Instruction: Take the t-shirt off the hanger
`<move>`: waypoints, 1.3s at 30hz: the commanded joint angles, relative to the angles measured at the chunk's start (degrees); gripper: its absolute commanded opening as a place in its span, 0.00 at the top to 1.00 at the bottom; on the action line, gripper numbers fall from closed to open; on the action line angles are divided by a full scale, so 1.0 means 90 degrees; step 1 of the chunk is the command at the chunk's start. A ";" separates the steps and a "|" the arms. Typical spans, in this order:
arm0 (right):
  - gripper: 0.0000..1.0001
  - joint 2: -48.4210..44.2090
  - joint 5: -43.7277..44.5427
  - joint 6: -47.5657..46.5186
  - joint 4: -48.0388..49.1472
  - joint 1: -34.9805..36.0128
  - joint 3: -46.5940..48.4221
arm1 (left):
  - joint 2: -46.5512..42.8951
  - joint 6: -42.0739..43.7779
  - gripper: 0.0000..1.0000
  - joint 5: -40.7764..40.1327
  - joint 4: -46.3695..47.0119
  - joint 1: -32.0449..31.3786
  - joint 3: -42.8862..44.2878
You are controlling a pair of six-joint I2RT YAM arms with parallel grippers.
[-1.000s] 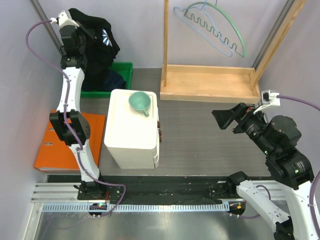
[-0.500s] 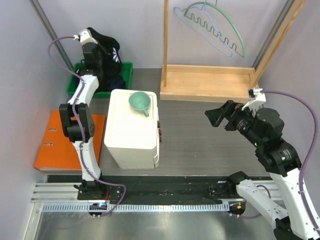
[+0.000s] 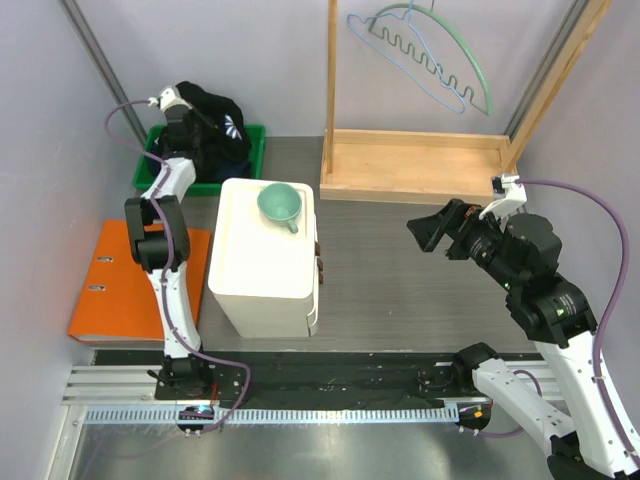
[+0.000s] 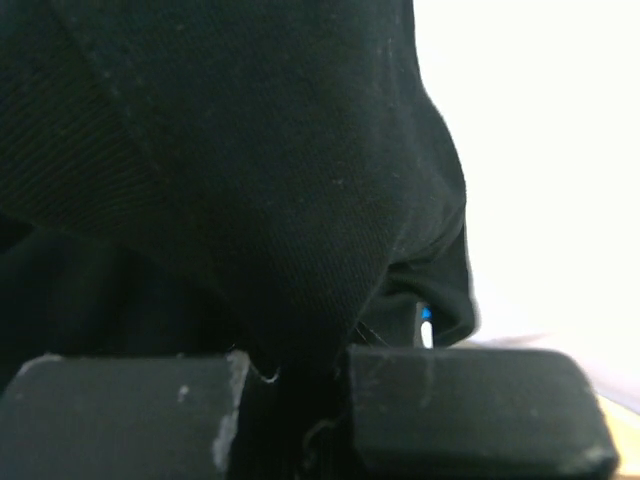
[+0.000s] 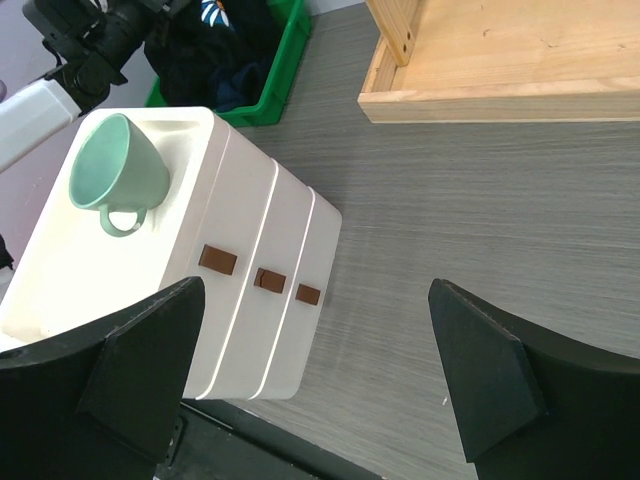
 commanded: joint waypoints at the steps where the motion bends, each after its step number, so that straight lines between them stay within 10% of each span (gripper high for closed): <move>1: 0.00 0.0003 -0.0033 -0.0041 0.0374 0.0026 -0.0052 | 0.0292 -0.1615 1.00 0.0584 0.0031 0.0552 0.0065; 6: 0.00 -0.0016 -0.0111 0.0076 0.0433 0.0026 -0.0130 | 0.0292 -0.3625 1.00 0.0321 -0.0231 0.0962 -0.0667; 14: 0.00 -0.0124 -0.0228 0.0164 0.0472 0.0026 -0.0227 | 0.0323 -0.2975 0.98 0.0213 -0.2206 0.1001 0.0299; 19: 0.00 -0.0124 -0.0287 0.0165 0.0482 0.0026 -0.0208 | -0.0146 -0.2916 0.62 0.0213 -0.2333 0.0992 0.0192; 30: 0.00 -0.0416 -0.0511 0.0369 0.0657 0.0026 -0.0432 | -0.1572 -0.3765 0.25 0.0798 -0.1405 0.1060 -0.1331; 39: 0.00 -0.0573 -0.0697 0.0477 0.0667 0.0036 -0.0657 | -0.2285 -0.5200 0.17 0.1394 0.0576 0.1079 -0.3254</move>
